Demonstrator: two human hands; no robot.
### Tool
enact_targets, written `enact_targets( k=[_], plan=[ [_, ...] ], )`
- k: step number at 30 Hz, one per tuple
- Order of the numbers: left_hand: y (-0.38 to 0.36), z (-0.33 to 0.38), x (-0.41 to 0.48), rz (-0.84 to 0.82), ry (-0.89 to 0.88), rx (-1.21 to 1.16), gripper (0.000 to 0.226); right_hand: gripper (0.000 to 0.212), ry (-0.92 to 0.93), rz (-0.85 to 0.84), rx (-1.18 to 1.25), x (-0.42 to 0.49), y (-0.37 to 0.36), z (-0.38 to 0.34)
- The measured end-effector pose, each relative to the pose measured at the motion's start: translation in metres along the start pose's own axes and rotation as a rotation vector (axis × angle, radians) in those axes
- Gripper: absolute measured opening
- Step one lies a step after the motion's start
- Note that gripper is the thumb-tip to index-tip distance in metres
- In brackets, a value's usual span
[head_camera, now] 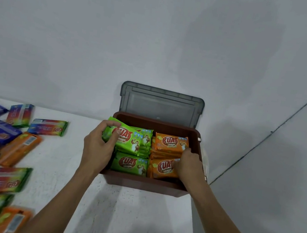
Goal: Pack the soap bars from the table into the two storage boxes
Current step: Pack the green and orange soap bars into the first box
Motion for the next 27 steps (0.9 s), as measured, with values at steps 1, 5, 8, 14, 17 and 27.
enact_targets(
  k=[1, 5, 8, 14, 17, 27],
  plan=[
    [0.000, 0.000, 0.000, -0.003, -0.002, 0.005, 0.009, 0.048, 0.018, 0.003, -0.033, 0.000, -0.002, 0.000],
    [0.000, 0.000, -0.001, -0.017, -0.004, -0.011, 0.008, 0.045, 0.040, -0.035, -0.135, -0.001, 0.000, -0.003],
    [0.001, 0.000, -0.002, -0.028, -0.012, -0.011, 0.009, 0.035, 0.131, 0.014, -0.266, -0.007, 0.007, -0.015],
    [0.001, 0.001, -0.005, -0.062, -0.052, -0.041, 0.012, 0.034, 0.265, 0.020, 0.458, -0.001, 0.009, -0.052],
    [0.002, 0.003, -0.006, -0.084, -0.076, -0.049, 0.018, 0.059, 0.123, -0.247, 0.887, 0.002, -0.003, -0.068],
    [-0.001, 0.008, -0.007, 0.098, -0.100, 0.069, 0.029, 0.028, 0.041, -0.294, 1.062, 0.005, 0.001, -0.047]
  ],
)
Point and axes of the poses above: each hand's wrist, its own x-axis towards the middle knuckle, its own y-axis out of the back of the hand, z = x × y, the point moved 1 cm from there along x, towards the middle knuckle, and after that the axes turned 12 degrees about y, right-handed, at the moved point
